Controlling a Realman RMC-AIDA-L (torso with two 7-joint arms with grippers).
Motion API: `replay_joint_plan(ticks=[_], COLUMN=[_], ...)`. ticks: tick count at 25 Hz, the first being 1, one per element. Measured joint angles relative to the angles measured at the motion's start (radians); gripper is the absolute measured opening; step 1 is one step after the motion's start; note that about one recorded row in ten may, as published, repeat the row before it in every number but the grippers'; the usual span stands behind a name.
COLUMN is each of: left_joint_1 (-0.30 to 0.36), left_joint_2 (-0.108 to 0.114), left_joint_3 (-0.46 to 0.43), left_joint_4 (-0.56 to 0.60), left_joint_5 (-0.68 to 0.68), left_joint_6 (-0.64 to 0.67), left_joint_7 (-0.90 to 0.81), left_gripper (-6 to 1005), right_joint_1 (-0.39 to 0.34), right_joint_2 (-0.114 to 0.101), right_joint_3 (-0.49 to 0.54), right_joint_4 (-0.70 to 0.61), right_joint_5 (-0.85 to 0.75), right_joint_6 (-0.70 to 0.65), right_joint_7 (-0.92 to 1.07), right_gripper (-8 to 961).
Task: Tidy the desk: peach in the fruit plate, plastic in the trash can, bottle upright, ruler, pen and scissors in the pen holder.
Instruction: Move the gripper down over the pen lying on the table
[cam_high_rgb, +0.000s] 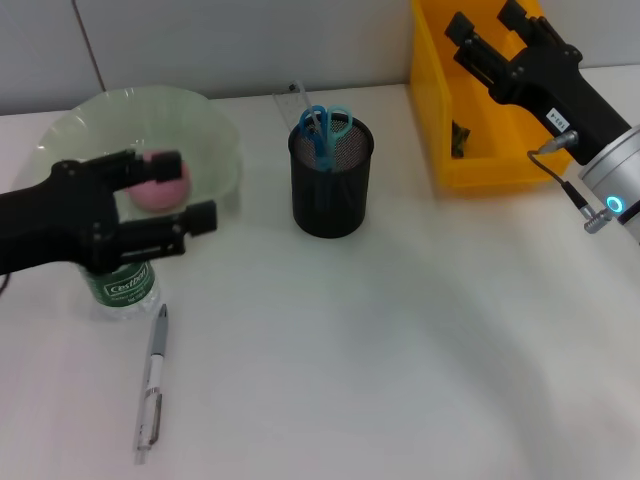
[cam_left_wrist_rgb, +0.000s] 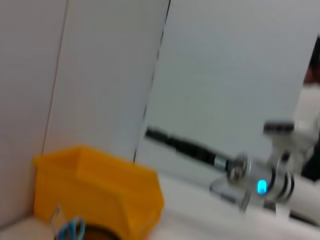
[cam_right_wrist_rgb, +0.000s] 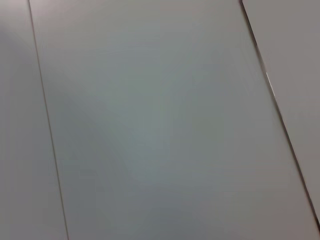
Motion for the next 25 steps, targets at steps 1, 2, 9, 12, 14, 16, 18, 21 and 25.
replay_joint_plan(ticks=[1,2,9,12,14,16,18,21,25], left_joint_1=[-0.016,-0.028,-0.112,-0.112,-0.153,-0.176,-0.176,-0.194,-0.266], left_joint_2=[0.000,0.000,-0.004,-0.004,-0.013,-0.029,-0.029,-0.044,-0.073], left_joint_3=[-0.065,-0.094,-0.191,-0.191,-0.196,-0.197,-0.197,-0.198,-0.190], left_joint_4=[0.060,0.086,0.229,0.229,0.272,0.299,0.299,0.324,0.340], left_joint_5=[0.128,0.184,0.527,0.527,0.672,0.746,0.746,0.803,0.919], left_joint_6=[0.055,0.083,0.210,0.210,0.258,0.291,0.291,0.318,0.364], left_joint_7=[-0.078,-0.111,-0.301,-0.301,-0.414,-0.486,-0.486,-0.549,-0.766], left_gripper=[798,798,798,798,798,798,798,798,798], right_joint_1=[0.000,-0.001,-0.009,-0.012,-0.013,-0.014,-0.014,-0.013,-0.007], right_joint_2=[0.000,0.000,0.000,0.000,0.000,0.000,0.000,0.000,0.000], right_joint_3=[0.000,0.000,0.011,0.013,0.013,0.014,0.015,0.015,0.015], right_joint_4=[0.001,0.001,0.001,0.001,0.001,0.001,-0.002,-0.003,-0.003], right_joint_5=[0.000,0.000,0.000,0.000,0.000,0.000,0.000,0.000,0.000], right_joint_6=[-0.001,-0.002,-0.004,-0.008,-0.011,-0.011,-0.011,-0.011,-0.013], right_joint_7=[0.000,0.000,0.001,0.001,0.001,0.001,0.000,-0.003,-0.006], right_gripper=[826,826,826,826,826,826,826,826,826])
